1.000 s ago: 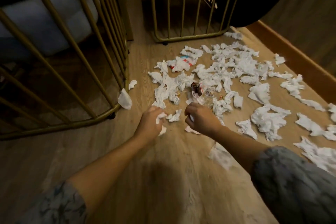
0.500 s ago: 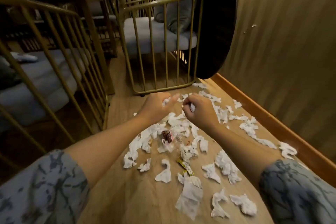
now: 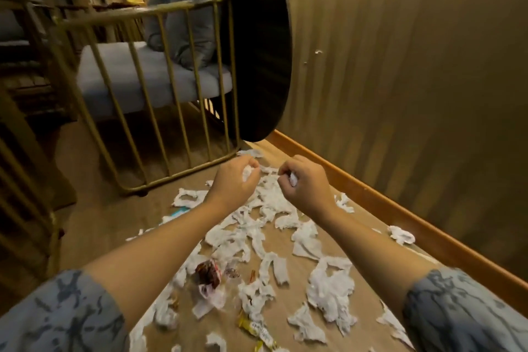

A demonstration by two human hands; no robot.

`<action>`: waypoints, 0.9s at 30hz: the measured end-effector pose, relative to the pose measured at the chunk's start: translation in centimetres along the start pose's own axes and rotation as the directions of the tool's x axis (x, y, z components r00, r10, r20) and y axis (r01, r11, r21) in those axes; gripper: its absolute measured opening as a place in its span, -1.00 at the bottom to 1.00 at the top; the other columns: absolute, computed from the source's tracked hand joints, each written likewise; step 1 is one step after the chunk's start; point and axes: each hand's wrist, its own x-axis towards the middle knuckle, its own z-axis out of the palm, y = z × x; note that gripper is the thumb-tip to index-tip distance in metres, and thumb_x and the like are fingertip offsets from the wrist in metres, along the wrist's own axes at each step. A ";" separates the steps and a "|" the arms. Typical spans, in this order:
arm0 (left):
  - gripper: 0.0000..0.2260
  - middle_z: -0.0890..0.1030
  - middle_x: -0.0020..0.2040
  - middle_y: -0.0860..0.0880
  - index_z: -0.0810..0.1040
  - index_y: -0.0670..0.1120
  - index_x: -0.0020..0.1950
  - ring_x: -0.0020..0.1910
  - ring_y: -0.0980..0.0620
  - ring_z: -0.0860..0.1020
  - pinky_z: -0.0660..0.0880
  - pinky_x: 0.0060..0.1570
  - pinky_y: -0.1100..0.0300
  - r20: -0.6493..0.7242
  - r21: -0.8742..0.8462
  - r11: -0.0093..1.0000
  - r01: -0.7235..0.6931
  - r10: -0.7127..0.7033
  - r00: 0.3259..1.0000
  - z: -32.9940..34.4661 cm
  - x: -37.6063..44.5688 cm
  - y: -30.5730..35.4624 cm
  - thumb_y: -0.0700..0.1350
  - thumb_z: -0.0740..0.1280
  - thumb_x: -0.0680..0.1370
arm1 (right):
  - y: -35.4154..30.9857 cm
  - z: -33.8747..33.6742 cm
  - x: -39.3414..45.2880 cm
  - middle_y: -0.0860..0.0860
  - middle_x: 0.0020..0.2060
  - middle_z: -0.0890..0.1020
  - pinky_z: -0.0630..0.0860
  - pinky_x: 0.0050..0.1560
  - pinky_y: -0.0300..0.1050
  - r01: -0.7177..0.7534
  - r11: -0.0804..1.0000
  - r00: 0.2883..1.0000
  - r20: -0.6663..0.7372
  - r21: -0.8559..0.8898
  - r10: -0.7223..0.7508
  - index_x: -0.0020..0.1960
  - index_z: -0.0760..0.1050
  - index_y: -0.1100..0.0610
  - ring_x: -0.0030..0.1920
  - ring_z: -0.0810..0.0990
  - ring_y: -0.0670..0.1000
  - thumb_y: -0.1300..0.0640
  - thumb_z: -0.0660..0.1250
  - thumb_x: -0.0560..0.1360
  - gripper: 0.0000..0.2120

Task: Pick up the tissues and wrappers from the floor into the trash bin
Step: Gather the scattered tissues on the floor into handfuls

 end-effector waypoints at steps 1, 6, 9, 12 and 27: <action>-0.91 0.60 -0.14 0.00 0.58 -0.09 -0.07 -0.11 0.05 0.54 0.45 -0.12 0.17 0.011 -0.008 0.999 -0.037 0.037 0.999 0.6 1.0 -0.7 -0.12 0.30 0.55 | 0.6 0.8 0.4 -0.06 -0.27 0.60 0.59 -0.25 -0.12 -0.007 1.000 1.000 -0.018 -0.024 0.007 -0.16 0.59 0.09 -0.26 0.53 -0.10 0.21 0.38 0.45 -0.95; -0.88 0.56 -0.23 0.00 0.59 -0.13 -0.14 -0.20 0.04 0.51 0.41 -0.22 0.16 0.017 -0.024 0.987 -0.160 0.160 0.987 2.7 4.4 -3.5 -0.11 0.34 0.54 | 2.7 4.0 1.4 -0.02 -0.12 0.64 0.61 -0.14 -0.19 -0.117 0.984 0.983 -0.159 -0.133 0.096 0.00 0.60 0.09 -0.13 0.58 -0.08 0.17 0.37 0.48 -0.90; -0.82 0.50 -0.34 -0.02 0.49 -0.10 -0.27 -0.30 0.03 0.47 0.37 -0.32 0.11 0.086 -0.161 0.978 -0.131 0.146 0.986 3.8 5.8 -3.5 -0.09 0.30 0.52 | 2.7 3.4 0.9 0.02 -0.09 0.66 0.63 -0.09 -0.17 -0.145 0.968 0.973 -0.210 -0.206 0.101 0.03 0.58 0.12 -0.10 0.61 -0.04 0.20 0.38 0.49 -0.87; -0.83 0.51 -0.30 -0.03 0.49 -0.10 -0.21 -0.27 0.03 0.48 0.40 -0.31 0.15 0.157 -0.358 0.931 -0.072 0.136 0.978 5.2 6.6 -0.4 -0.01 0.24 0.46 | 2.4 0.1 -0.4 0.07 -0.09 0.67 0.65 -0.10 -0.09 -0.133 0.924 0.979 -0.190 -0.359 0.067 0.07 0.57 0.16 -0.12 0.64 0.02 0.19 0.39 0.49 -0.84; -0.60 0.45 -0.06 -0.05 0.35 -0.08 0.14 -0.13 0.03 0.47 0.52 -0.24 0.23 0.581 -0.779 0.559 0.284 0.474 0.662 17.3 -8.6 25.4 -0.44 0.25 0.40 | -3.3 -24.5 -23.4 0.06 -0.35 0.51 0.40 -0.31 -0.19 -0.651 0.534 0.706 -0.688 -0.539 0.165 -0.30 0.48 0.21 -0.31 0.46 -0.01 0.11 0.33 0.58 -0.69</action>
